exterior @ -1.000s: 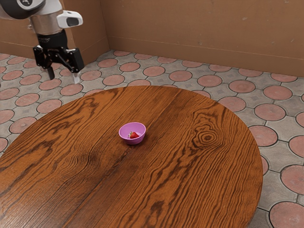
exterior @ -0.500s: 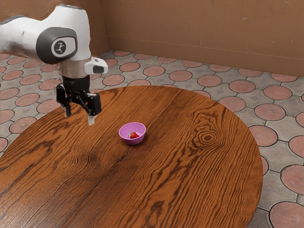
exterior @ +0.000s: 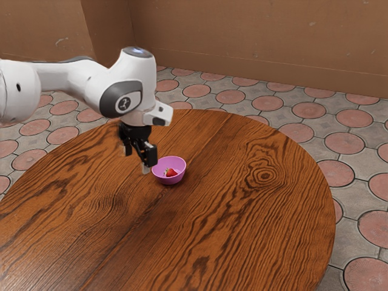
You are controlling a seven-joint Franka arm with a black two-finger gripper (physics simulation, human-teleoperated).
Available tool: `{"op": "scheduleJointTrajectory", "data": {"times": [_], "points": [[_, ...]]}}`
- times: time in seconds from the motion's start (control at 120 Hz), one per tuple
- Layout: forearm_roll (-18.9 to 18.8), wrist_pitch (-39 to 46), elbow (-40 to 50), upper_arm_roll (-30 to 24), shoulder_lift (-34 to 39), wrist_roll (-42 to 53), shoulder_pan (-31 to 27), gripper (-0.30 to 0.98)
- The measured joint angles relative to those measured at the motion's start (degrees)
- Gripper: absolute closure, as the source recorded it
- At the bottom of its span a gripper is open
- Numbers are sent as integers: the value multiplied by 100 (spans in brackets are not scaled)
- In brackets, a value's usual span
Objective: Take strawberry from the bowl
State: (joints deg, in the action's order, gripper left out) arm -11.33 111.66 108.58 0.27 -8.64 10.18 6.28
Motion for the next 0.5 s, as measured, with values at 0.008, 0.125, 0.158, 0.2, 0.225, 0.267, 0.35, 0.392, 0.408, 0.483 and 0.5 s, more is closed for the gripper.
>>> {"op": "scheduleJointTrajectory", "data": {"times": [0.008, 0.125, 0.158, 0.2, 0.225, 0.267, 0.35, 0.392, 0.408, 0.483, 0.5], "points": [[-6, 26, -10, 0, -21, 34, 0, 0], [-66, 326, -289, -1, -360, 520, 10, 0], [-73, 401, -322, -1, -418, 664, 7, 0], [-74, 482, -343, -1, -454, 836, 6, 0], [-59, 524, -350, -4, -465, 933, 4, 0], [-28, 582, -356, -7, -486, 1086, 1, 0], [3, 669, -583, -9, -702, 1401, 0, 0], [18, 702, -715, -8, -868, 1573, -5, 0], [23, 713, -761, -6, -928, 1640, -7, 0], [35, 760, -856, -2, -1051, 1934, -15, 0], [37, 769, -865, -2, -1062, 2001, -16, 0]]}}
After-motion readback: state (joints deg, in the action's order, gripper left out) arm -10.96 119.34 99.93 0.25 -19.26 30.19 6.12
